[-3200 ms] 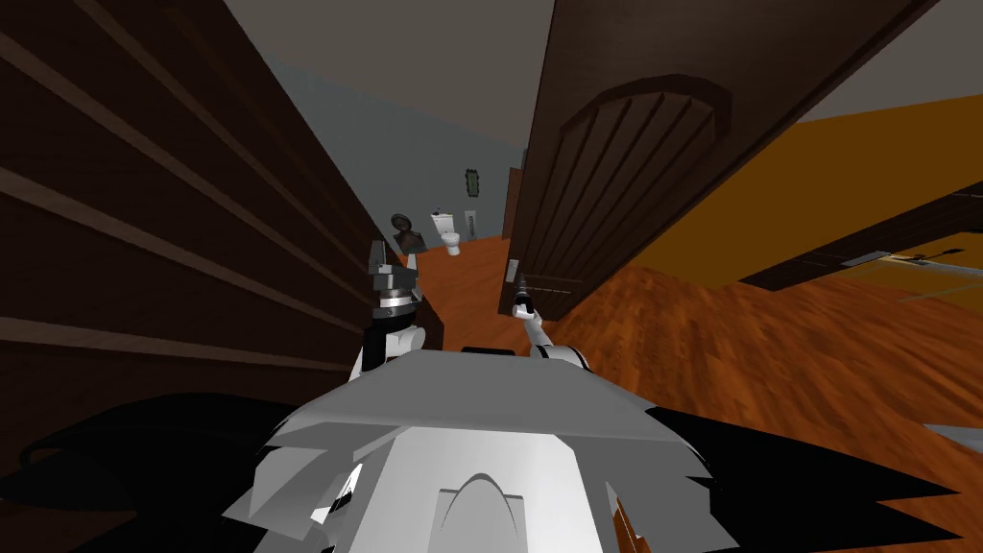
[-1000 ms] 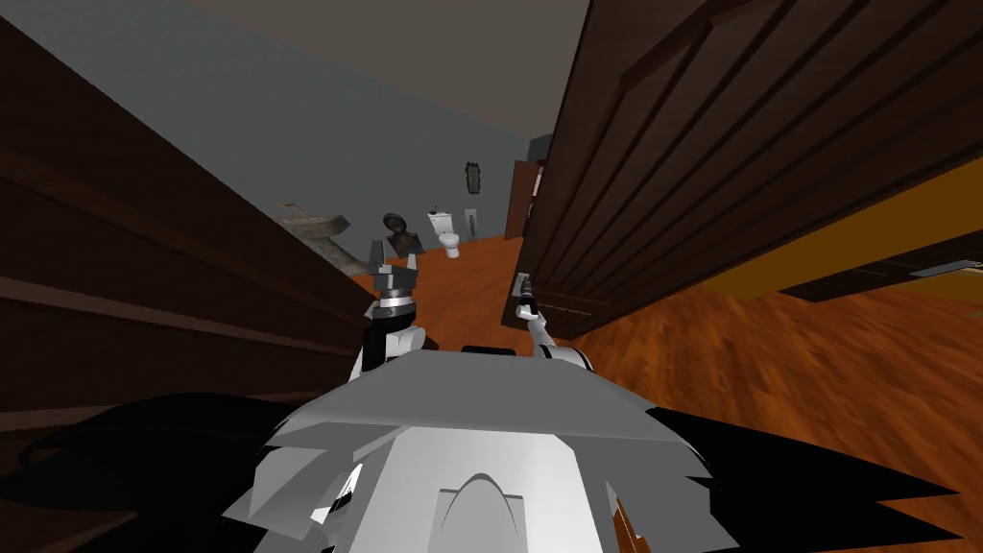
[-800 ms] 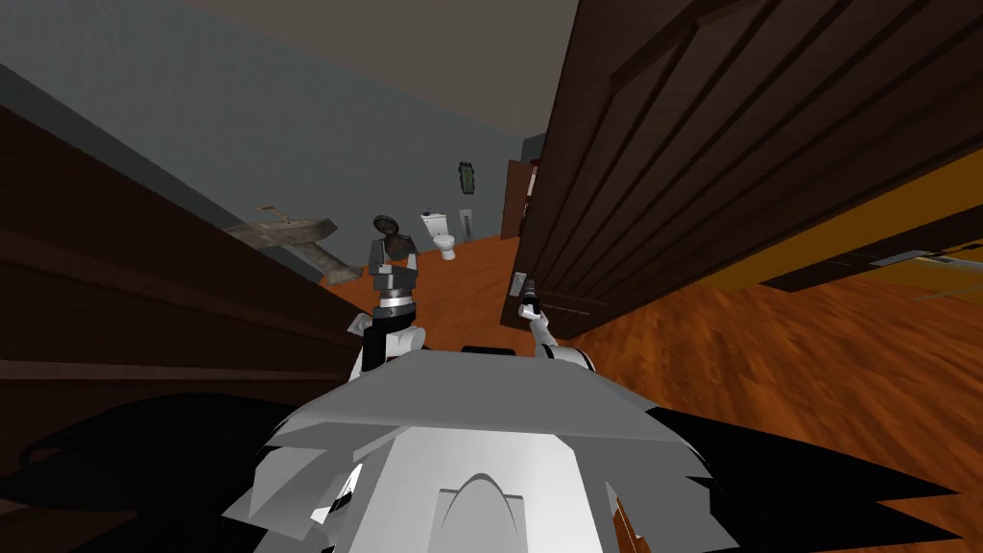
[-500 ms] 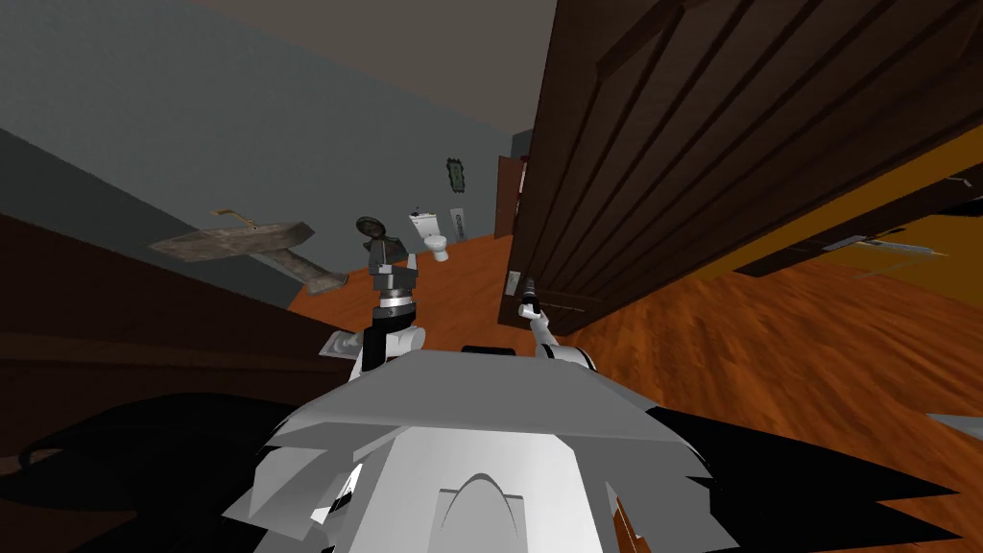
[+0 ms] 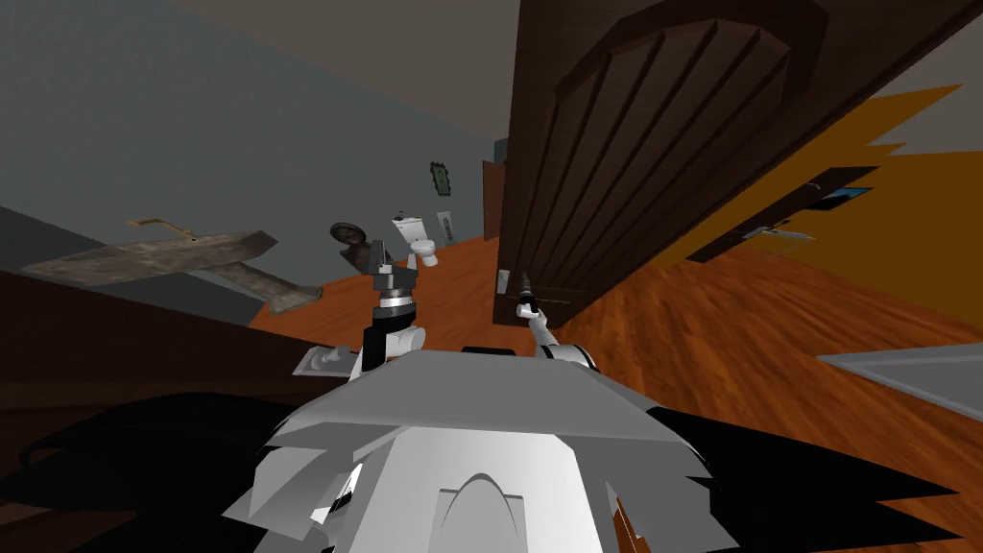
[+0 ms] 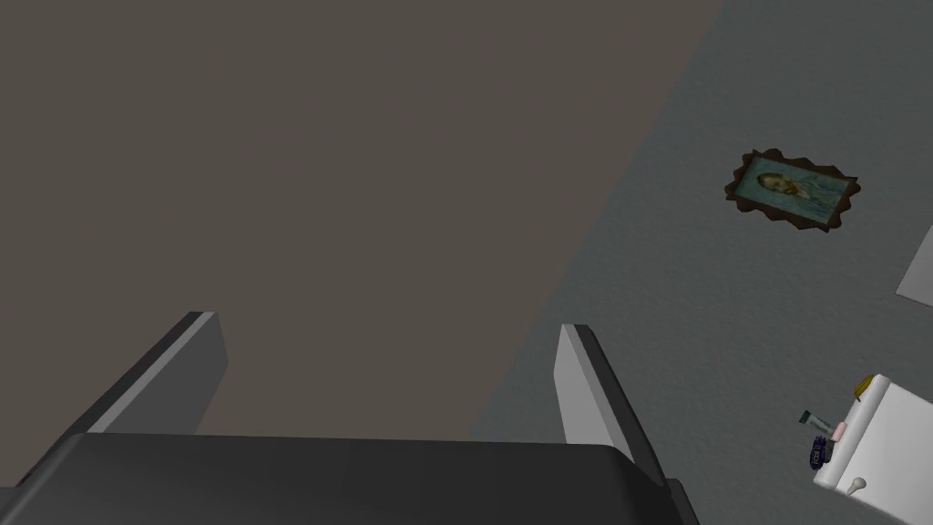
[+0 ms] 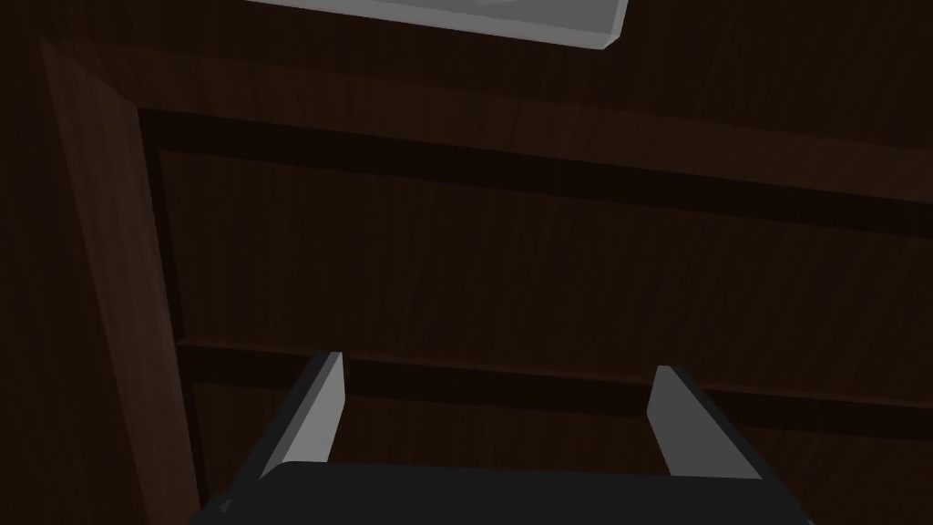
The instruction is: Push the door open
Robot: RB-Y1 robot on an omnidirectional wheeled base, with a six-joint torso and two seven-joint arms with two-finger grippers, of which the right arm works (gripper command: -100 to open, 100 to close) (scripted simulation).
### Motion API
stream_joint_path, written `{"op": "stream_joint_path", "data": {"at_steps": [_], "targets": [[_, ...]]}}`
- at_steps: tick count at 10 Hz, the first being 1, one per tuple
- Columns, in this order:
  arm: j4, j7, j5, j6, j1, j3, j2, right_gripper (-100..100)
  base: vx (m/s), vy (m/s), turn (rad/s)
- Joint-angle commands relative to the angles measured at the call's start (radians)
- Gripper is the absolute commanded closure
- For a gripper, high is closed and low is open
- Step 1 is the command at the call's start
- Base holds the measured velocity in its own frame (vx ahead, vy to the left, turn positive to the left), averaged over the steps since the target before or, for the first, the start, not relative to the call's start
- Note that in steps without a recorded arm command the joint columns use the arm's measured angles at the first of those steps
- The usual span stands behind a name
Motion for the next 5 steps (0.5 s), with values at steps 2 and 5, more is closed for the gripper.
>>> {"op": "stream_joint_path", "data": {"at_steps": [2, 5], "targets": [[0.007, -0.014, -0.007, -0.002, -0.005, 0.057, 0.002, -100, 0.016, -0.003, -0.212], [0.008, -0.033, -0.016, 0.001, -0.007, 0.124, 0.004, -100, 0.009, 0.001, -0.221]]}}
